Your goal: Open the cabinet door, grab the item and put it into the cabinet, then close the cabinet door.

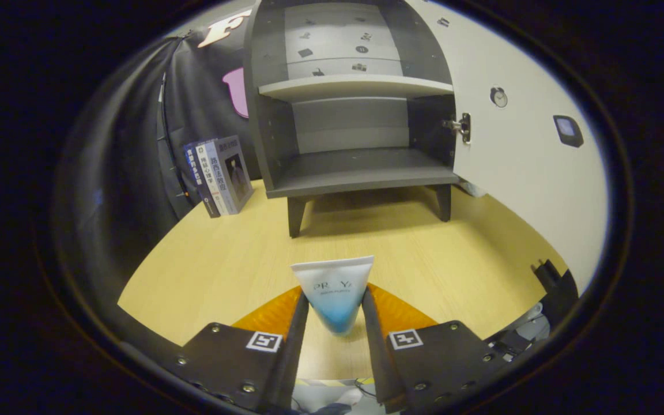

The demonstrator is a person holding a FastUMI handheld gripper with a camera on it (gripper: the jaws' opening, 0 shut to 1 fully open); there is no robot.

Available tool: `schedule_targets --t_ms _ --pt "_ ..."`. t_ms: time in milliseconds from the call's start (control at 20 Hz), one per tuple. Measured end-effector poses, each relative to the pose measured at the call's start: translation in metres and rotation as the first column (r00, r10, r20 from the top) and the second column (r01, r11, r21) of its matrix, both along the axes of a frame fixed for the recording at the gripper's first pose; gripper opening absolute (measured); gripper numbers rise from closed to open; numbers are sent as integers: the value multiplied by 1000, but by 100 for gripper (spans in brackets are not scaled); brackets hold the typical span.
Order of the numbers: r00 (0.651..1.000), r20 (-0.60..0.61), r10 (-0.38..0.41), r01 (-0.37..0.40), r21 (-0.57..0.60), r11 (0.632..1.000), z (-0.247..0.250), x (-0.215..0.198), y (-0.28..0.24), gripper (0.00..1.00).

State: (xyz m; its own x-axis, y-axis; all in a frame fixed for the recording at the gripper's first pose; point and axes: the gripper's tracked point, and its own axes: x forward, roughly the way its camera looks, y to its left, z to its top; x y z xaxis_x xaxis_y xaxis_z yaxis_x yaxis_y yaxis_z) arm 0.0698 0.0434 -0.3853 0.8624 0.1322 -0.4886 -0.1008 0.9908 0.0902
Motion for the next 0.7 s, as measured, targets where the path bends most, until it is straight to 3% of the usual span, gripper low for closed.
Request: schedule_targets --t_ms 400,700 --pt "984 172 46 -47 6 999 135 49 7 53" --pt "938 339 71 -81 15 997 249 108 12 53"
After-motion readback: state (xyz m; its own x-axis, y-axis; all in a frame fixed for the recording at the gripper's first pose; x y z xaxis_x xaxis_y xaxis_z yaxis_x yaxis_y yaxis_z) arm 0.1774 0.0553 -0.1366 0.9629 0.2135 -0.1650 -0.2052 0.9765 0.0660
